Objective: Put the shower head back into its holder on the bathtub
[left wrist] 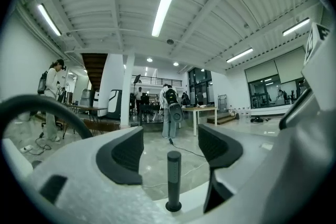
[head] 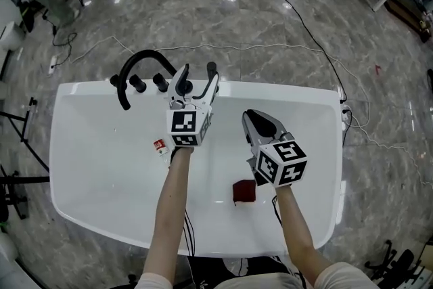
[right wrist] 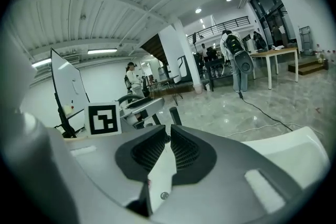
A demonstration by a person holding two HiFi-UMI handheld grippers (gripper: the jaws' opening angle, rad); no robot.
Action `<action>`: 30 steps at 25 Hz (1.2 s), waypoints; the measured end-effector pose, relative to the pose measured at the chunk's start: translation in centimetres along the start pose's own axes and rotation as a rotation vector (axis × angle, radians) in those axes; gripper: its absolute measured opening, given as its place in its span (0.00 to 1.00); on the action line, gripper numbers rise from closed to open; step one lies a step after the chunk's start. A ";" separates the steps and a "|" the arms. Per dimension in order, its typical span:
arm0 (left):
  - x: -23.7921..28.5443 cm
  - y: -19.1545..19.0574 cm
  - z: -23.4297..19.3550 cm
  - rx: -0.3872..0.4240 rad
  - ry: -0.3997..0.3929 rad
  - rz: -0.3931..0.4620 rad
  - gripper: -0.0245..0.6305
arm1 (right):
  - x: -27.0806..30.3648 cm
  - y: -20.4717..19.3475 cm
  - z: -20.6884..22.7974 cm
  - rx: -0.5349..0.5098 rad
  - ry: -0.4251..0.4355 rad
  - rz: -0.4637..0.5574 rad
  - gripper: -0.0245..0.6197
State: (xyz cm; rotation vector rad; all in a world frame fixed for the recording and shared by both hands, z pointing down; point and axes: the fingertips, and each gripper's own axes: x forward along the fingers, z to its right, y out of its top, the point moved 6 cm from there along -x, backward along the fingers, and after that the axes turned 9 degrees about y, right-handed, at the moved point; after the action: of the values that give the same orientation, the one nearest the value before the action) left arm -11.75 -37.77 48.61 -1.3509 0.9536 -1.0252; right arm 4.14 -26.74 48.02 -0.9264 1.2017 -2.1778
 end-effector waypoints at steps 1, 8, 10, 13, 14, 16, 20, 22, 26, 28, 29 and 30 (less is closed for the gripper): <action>-1.3 1.5 0.1 -0.012 0.004 0.021 0.52 | -0.4 0.7 -0.8 -0.003 0.001 0.018 0.08; -14.2 11.8 3.9 -0.152 0.028 0.146 0.27 | -6.4 6.0 -7.6 0.014 -0.007 0.160 0.08; -18.1 14.0 5.5 -0.145 0.067 0.148 0.18 | -9.2 6.7 -9.8 0.011 -0.005 0.196 0.06; -23.3 17.2 7.8 -0.145 0.121 0.198 0.03 | -13.4 7.4 -13.0 -0.004 0.027 0.258 0.05; -24.9 18.0 8.7 -0.152 0.115 0.212 0.03 | -14.8 7.3 -14.0 -0.010 0.040 0.274 0.05; -28.1 18.8 10.8 -0.157 0.078 0.209 0.03 | -17.6 6.3 -15.7 -0.037 0.048 0.278 0.05; -33.3 19.3 12.9 -0.139 0.045 0.195 0.03 | -21.2 4.3 -18.6 -0.095 0.063 0.254 0.05; -35.5 19.1 13.2 -0.128 0.057 0.175 0.03 | -22.6 3.4 -19.9 -0.106 0.073 0.242 0.05; -38.6 17.4 14.0 -0.121 0.064 0.125 0.03 | -24.8 0.8 -21.2 -0.125 0.093 0.194 0.05; -39.4 16.8 14.1 -0.127 0.075 0.113 0.03 | -25.5 -0.1 -21.4 -0.140 0.103 0.168 0.05; -39.7 16.6 14.2 -0.125 0.083 0.111 0.03 | -25.8 -0.4 -21.4 -0.145 0.109 0.160 0.05; -40.0 16.5 14.2 -0.122 0.092 0.110 0.03 | -26.0 -0.6 -21.5 -0.149 0.114 0.159 0.05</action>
State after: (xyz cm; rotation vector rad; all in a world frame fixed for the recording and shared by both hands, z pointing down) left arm -9.43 3.96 30.56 -1.3439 1.1626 -0.9646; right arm 5.01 2.82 31.75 -0.7447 1.4567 -2.0612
